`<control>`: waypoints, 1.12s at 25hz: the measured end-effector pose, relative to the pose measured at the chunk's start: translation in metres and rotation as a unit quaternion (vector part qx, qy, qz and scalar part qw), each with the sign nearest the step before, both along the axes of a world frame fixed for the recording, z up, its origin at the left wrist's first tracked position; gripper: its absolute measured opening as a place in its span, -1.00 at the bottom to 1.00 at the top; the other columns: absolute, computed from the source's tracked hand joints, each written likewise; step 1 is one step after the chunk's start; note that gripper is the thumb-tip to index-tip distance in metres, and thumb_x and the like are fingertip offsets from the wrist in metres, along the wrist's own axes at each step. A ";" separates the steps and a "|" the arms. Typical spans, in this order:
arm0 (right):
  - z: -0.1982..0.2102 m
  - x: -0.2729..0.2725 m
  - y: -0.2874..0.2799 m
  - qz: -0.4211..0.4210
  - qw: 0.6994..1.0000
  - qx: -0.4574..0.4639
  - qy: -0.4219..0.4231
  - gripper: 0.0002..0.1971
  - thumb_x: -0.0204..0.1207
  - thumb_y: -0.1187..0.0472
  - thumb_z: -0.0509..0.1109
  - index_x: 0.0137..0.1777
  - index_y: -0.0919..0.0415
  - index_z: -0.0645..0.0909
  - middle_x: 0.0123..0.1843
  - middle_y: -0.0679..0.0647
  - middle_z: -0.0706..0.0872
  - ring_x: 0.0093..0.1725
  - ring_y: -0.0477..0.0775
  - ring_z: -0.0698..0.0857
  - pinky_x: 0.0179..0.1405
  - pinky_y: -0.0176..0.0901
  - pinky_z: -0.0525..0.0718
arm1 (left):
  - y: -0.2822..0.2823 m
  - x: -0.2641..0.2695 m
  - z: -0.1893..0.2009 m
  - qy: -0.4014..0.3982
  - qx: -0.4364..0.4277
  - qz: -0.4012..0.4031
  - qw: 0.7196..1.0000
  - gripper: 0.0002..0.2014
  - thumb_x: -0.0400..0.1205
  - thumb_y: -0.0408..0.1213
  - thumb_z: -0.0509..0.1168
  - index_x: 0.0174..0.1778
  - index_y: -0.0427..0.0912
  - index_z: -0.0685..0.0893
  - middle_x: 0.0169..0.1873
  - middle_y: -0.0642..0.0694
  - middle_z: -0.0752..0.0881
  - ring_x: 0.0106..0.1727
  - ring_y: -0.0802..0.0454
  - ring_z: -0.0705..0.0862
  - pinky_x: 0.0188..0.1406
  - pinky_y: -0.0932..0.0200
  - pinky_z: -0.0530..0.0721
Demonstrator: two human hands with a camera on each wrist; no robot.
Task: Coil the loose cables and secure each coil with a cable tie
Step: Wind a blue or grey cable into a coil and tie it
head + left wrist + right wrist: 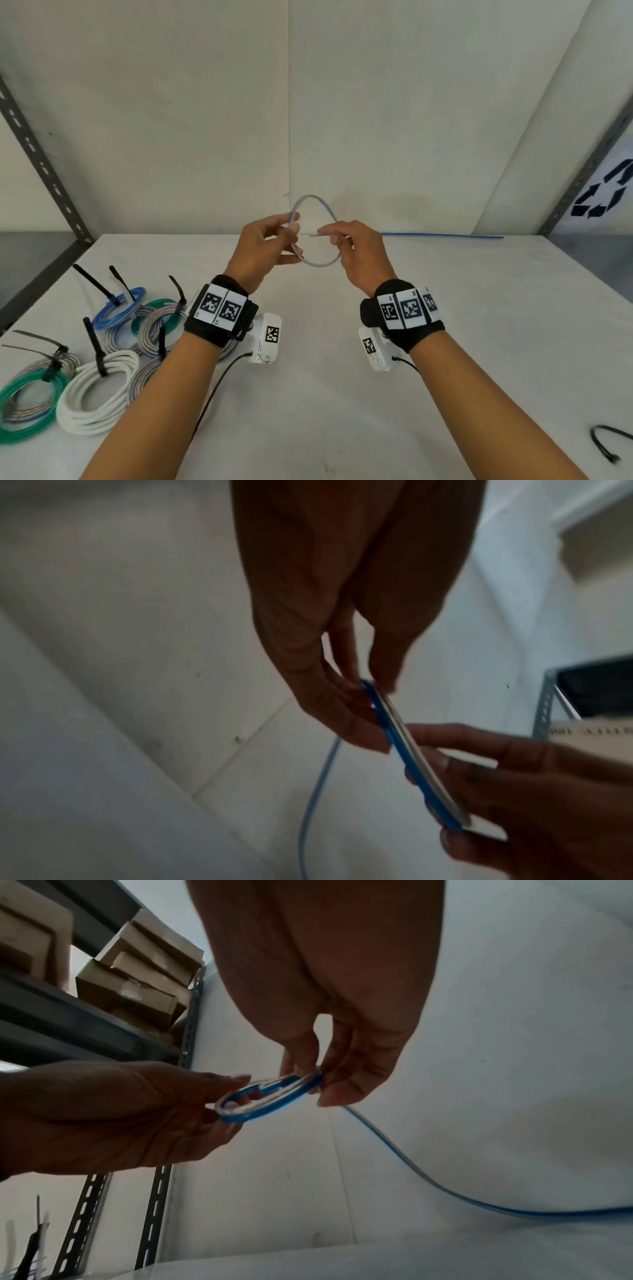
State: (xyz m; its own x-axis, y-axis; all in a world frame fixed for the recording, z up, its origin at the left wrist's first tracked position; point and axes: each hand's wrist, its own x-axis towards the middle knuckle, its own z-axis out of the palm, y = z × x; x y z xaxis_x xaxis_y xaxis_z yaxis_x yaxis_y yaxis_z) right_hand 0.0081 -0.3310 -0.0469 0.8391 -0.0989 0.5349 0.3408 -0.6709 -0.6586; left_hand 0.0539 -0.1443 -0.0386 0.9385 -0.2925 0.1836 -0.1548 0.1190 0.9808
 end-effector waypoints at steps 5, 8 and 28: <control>0.012 -0.009 0.008 0.010 1.000 0.008 -0.010 -0.81 0.58 0.32 0.48 0.11 0.05 0.75 -0.12 -0.10 0.83 -0.14 -0.19 0.73 -0.16 -0.28 0.62 | 0.006 -0.009 -0.007 -0.033 0.104 -0.087 0.990 -0.74 0.68 -0.40 0.41 0.29 -0.30 0.77 -0.09 -0.28 0.74 -0.17 -0.08 0.74 0.02 -0.09 0.84; 0.016 -0.013 0.009 0.040 0.999 -0.001 0.007 -0.57 0.56 0.31 0.51 0.39 -0.02 0.65 -0.08 -0.09 0.85 -0.10 -0.13 0.75 -0.14 -0.31 0.64 | 0.010 -0.010 -0.010 -0.051 0.177 -0.090 0.979 -0.81 0.68 -0.38 0.42 0.19 -0.29 0.81 -0.21 -0.21 0.81 -0.16 -0.06 0.81 0.07 -0.08 0.84; 0.008 -0.018 0.006 0.086 0.976 0.202 0.009 -0.86 0.64 0.25 0.47 0.14 0.19 0.79 -0.16 0.05 0.87 -0.19 0.04 0.84 -0.44 -0.20 0.71 | 0.018 -0.020 0.009 -0.063 0.032 0.012 0.997 -0.83 0.69 -0.36 0.40 0.12 -0.35 0.80 -0.20 -0.24 0.82 -0.11 -0.05 0.82 0.01 0.01 0.84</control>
